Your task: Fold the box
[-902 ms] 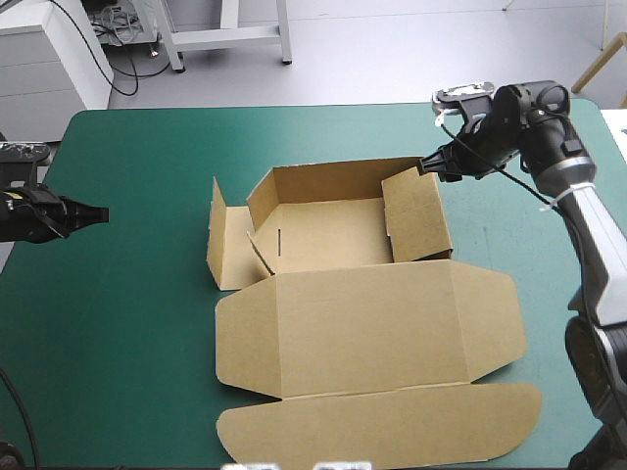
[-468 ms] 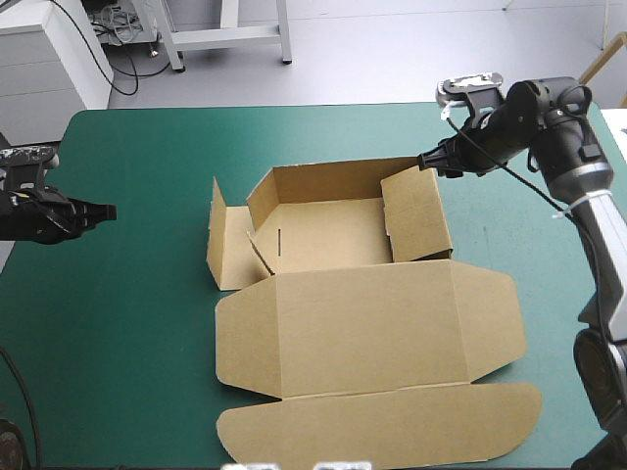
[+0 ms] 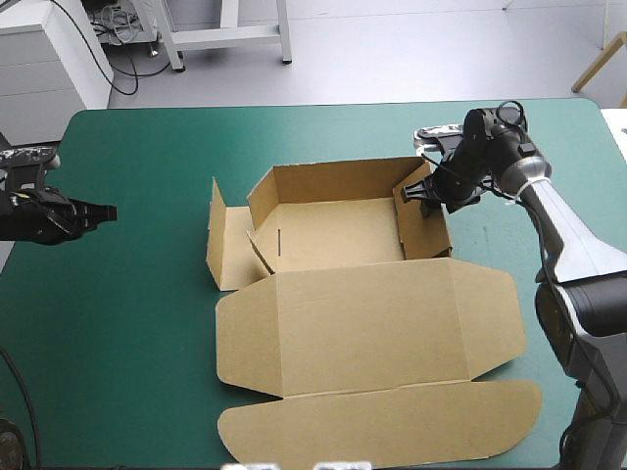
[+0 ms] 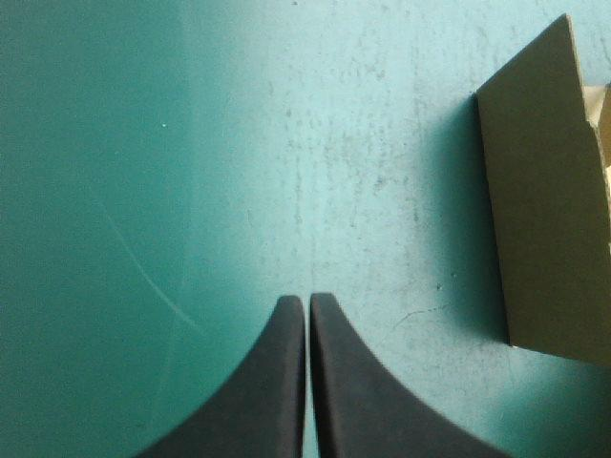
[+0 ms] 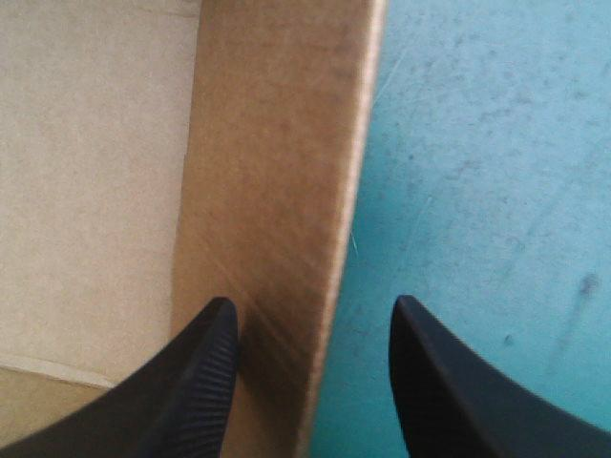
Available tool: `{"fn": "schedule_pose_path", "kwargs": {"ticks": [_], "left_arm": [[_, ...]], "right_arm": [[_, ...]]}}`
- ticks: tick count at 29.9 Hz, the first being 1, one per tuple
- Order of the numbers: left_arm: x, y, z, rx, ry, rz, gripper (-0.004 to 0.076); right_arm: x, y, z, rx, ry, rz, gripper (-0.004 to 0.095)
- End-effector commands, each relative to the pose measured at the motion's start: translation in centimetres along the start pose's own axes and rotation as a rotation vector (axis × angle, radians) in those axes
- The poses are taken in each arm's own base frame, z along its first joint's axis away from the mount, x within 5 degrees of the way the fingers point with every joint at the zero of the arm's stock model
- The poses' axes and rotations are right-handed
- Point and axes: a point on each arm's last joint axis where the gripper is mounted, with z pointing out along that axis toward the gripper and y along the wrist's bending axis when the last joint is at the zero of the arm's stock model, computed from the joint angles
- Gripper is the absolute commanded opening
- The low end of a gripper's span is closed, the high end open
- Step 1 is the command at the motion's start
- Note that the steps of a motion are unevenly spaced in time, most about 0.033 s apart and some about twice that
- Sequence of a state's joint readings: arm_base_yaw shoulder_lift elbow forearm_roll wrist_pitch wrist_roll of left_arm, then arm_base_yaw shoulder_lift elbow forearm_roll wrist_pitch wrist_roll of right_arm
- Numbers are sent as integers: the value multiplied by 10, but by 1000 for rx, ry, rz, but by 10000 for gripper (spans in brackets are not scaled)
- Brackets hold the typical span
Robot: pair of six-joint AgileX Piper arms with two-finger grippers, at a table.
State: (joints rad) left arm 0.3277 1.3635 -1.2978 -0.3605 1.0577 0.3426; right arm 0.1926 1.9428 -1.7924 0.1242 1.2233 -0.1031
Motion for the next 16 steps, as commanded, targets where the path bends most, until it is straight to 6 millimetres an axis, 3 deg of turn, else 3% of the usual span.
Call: {"fn": "schedule_pose_path", "kwargs": {"ticks": [1, 9, 12, 16], "left_arm": [[-7, -6, -16, 16, -87, -4, 0], [-7, -7, -16, 19, -90, -6, 0], [-7, -7, -16, 19, -90, -6, 0], [-7, -7, -16, 20, -86, -6, 0]], "right_arm": [[-4, 3, -19, -10, -74, -13, 458], [-7, 2, -6, -10, -61, -9, 449], [-7, 2, -6, -9, -66, -9, 353], [-7, 1, 3, -12, -36, -21, 104]]}}
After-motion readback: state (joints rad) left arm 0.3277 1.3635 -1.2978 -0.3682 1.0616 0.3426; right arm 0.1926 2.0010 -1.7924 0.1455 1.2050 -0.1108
